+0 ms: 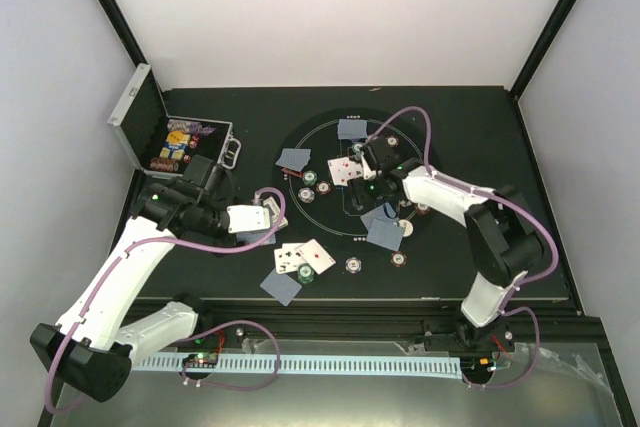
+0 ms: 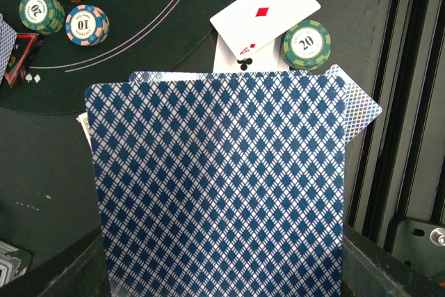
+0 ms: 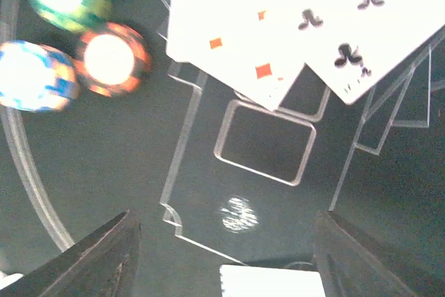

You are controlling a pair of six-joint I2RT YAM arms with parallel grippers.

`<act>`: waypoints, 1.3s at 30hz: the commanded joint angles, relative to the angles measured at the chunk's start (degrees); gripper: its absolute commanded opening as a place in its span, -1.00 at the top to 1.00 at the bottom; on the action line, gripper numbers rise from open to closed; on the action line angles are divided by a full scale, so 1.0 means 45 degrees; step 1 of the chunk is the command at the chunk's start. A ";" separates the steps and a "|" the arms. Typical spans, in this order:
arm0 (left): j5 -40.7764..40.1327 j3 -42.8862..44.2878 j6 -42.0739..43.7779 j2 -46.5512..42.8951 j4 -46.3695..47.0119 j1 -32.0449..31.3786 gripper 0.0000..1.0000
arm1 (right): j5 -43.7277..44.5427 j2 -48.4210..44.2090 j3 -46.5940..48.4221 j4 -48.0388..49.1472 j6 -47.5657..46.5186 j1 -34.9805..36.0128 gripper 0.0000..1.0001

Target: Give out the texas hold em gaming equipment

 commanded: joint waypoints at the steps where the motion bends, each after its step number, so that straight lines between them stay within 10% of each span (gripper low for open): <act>1: 0.0241 0.0333 0.0025 -0.0060 0.0172 0.0006 0.97 | -0.1602 -0.1541 0.0661 0.0239 0.0859 0.0097 -0.48; 17: 0.1005 0.0707 -0.0116 0.0265 0.0050 -0.0013 0.97 | -0.6708 -0.3700 -0.2899 0.9314 0.8506 0.4087 -0.76; 39: 0.0994 0.0758 -0.0081 0.0249 0.0002 -0.0013 0.97 | -0.7619 -0.0194 -0.1091 1.1605 1.0185 0.5519 -0.69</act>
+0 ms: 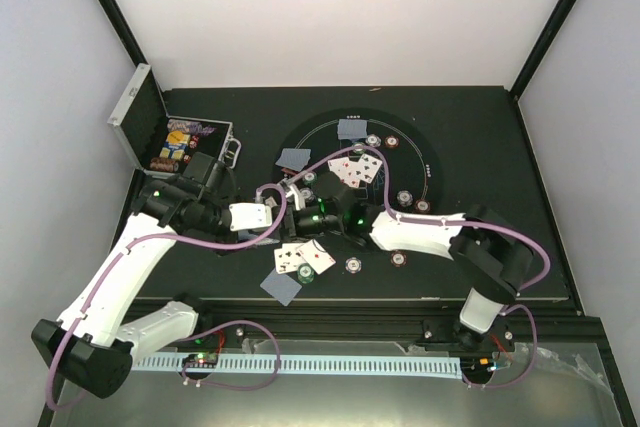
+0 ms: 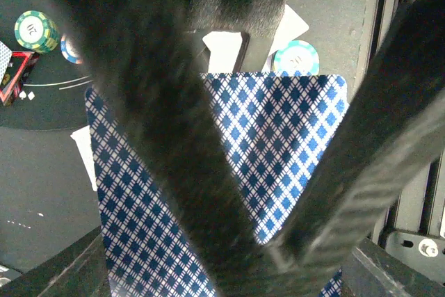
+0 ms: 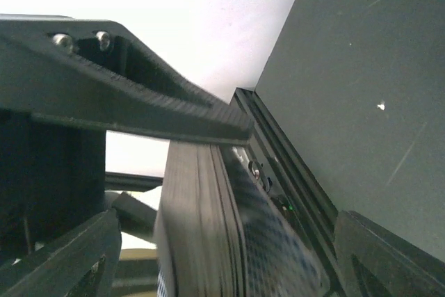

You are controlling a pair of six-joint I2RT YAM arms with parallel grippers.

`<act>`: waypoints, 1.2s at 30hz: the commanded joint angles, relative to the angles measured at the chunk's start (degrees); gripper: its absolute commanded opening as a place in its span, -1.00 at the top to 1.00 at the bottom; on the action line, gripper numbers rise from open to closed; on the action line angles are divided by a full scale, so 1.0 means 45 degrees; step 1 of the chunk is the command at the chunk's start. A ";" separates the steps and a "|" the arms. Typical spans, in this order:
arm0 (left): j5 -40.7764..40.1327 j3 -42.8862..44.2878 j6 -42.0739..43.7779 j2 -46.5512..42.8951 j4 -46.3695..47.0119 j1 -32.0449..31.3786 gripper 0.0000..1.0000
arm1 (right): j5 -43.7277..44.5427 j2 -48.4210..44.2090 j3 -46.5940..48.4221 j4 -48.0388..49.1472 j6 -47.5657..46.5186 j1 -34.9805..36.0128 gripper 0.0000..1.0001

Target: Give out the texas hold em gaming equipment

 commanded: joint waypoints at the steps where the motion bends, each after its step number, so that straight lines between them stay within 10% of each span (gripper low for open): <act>1: 0.0344 0.0532 -0.0050 -0.0063 -0.0003 -0.0013 0.97 | -0.0277 0.0660 0.0681 0.0509 0.0379 0.0131 -0.68; 20: 0.0111 0.0564 0.0028 -0.0212 0.0011 -0.0013 0.97 | 0.0038 -0.0736 -0.1135 -0.1259 -0.0811 -0.0946 -0.17; 36: -0.0009 0.0388 -0.0045 -0.0171 0.0177 -0.0013 0.97 | 0.0480 -0.2136 -0.0764 -0.2830 -0.1484 -0.1000 0.74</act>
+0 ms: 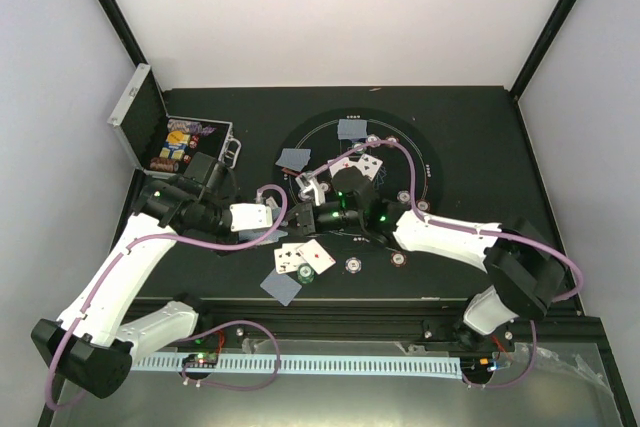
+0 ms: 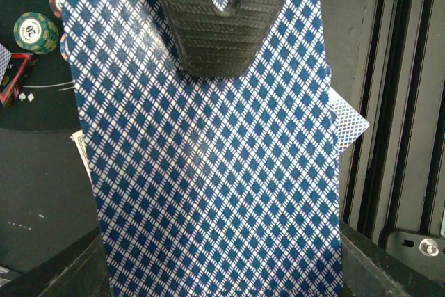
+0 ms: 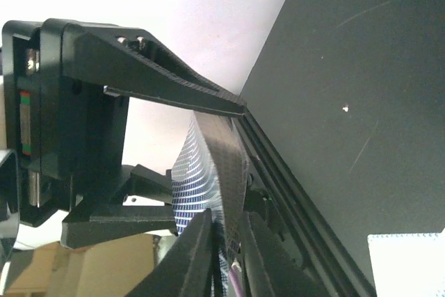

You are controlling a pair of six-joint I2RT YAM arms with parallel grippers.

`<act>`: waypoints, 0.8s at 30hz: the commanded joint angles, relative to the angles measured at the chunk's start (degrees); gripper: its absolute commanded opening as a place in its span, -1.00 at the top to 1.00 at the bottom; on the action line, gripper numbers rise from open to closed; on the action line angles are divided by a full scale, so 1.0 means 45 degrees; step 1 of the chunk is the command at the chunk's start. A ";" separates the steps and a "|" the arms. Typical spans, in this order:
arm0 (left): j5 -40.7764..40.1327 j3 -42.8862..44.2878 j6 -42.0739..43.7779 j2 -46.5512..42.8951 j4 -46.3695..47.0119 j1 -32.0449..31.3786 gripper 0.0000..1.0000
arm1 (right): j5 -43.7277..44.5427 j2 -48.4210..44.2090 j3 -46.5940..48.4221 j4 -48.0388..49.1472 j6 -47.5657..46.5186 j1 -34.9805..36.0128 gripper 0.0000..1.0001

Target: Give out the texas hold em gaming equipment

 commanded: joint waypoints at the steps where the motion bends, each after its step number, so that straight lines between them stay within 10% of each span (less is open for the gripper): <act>1: 0.0040 0.0371 -0.0047 -0.0148 0.0172 -0.0004 0.97 | 0.0461 -0.0360 0.0081 -0.1219 -0.0289 -0.0154 0.77; 24: -0.0058 0.0312 0.0009 -0.0116 0.0210 0.0007 0.97 | 0.0606 -0.1077 0.0402 -0.2540 -0.0836 -0.0156 0.98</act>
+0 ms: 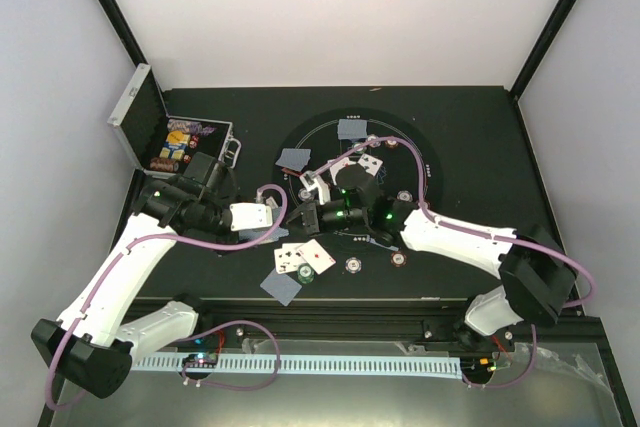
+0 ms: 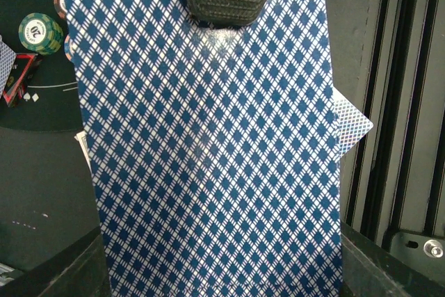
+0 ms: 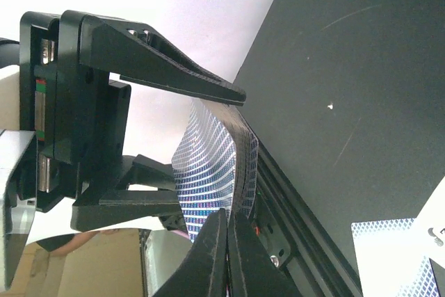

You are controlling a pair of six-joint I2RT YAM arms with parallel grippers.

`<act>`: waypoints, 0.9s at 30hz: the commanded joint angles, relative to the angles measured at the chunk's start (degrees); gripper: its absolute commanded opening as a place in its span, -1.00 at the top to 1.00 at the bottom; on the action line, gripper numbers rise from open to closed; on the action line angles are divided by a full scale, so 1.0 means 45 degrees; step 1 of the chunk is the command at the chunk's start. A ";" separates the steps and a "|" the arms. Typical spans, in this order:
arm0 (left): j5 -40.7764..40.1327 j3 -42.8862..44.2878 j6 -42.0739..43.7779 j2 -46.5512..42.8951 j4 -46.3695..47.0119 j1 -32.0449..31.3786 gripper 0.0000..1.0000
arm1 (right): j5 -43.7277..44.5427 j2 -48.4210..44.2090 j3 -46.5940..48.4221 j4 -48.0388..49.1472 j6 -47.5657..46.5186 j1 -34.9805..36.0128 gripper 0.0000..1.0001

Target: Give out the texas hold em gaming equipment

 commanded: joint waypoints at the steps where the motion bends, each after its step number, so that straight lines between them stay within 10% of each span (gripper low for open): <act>1: 0.0001 0.0315 0.0009 -0.0124 0.0119 -0.0002 0.97 | 0.0245 -0.0271 0.0129 -0.0860 -0.0119 -0.0116 0.98; 27: -0.0096 0.0316 0.0087 -0.0050 0.0102 -0.0001 0.97 | -0.1005 -0.2467 -0.1618 -0.1037 0.0003 -0.3254 0.98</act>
